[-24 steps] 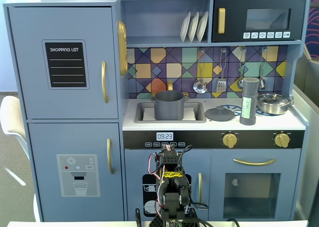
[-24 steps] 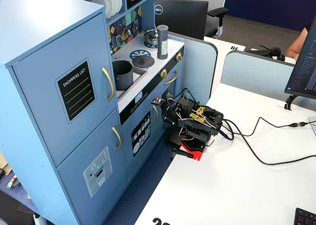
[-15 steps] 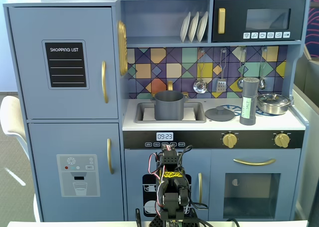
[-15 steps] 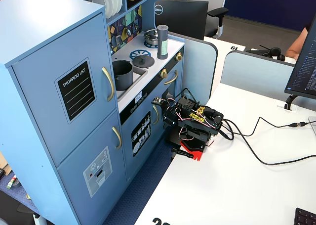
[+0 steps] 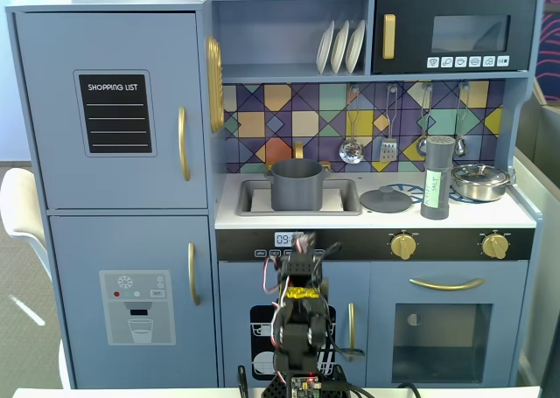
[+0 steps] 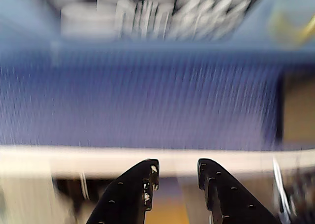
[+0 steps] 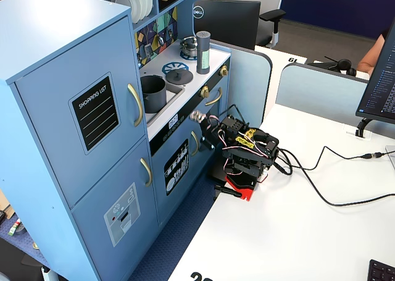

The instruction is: Put salt in the gray recipient

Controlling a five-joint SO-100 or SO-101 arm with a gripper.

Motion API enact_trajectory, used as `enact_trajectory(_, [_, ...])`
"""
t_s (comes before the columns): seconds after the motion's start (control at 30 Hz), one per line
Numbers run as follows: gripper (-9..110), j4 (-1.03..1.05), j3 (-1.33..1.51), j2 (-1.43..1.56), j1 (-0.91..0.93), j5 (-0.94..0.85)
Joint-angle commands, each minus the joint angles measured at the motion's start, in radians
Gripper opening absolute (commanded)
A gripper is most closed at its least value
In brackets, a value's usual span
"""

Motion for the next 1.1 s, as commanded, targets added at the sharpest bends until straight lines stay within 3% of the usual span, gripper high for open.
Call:
enact_trajectory(0.0, [0,-0.072,-0.265,-0.109,0.137,0.048])
enact_trajectory(0.2, [0,-0.074,-0.495,-0.172,0.448,-0.181])
enact_trajectory(0.37, [0,-0.132,-0.672,-0.265,0.666,-0.201])
enact_trajectory(0.57, [0,-0.485,-0.709,-0.344,0.749,-0.137])
enact_trajectory(0.8, [22,-0.882,-0.635,-0.460,0.752,-0.103])
enact_trajectory(1.07, [42,-1.083,-0.629,-0.589,0.769,-0.112])
